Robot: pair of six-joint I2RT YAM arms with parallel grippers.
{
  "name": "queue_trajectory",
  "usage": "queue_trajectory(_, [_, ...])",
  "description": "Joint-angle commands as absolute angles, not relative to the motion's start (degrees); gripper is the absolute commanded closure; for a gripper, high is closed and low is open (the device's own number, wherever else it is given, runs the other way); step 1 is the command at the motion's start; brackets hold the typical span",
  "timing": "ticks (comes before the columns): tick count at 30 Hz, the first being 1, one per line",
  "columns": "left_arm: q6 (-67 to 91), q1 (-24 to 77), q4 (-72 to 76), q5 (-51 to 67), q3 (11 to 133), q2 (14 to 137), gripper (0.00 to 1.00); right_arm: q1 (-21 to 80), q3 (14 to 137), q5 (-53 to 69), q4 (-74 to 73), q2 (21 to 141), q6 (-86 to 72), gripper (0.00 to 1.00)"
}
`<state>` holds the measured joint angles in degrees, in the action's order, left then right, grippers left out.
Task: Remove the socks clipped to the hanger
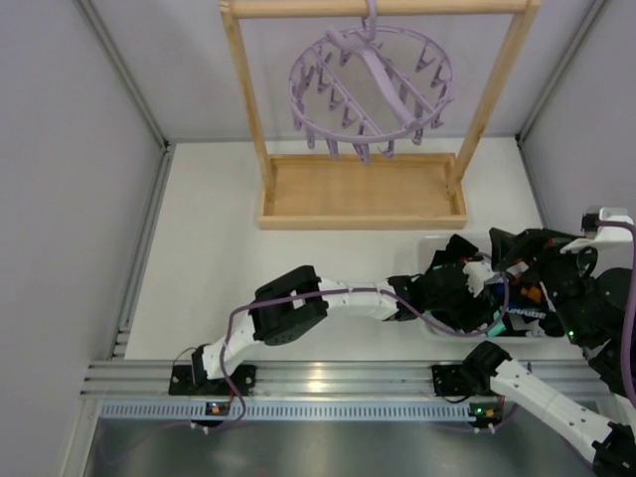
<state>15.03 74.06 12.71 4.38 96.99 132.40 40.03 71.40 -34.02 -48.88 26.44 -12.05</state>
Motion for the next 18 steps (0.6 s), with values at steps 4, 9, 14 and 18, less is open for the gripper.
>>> queue_trajectory(4, [16.1,74.1,5.7,-1.9,94.3,124.5,0.02,40.5,73.7,-34.9,-47.2,28.1,-11.5,0.0])
queue_trajectory(9, [16.7,74.1,5.7,-2.0,94.7,120.9,0.02,40.7,73.1,-35.3,-46.6,29.6,-11.5,0.01])
queue_trajectory(14, [16.8,74.1,5.6,-2.5,94.2,117.3,0.02,40.6,72.9,-36.6,-46.1,31.4,-11.5,0.01])
queue_trajectory(18, [19.1,72.6,5.5,-5.9,90.5,113.2,0.02,40.6,72.9,-37.7,-44.9,34.2,-11.3,0.0])
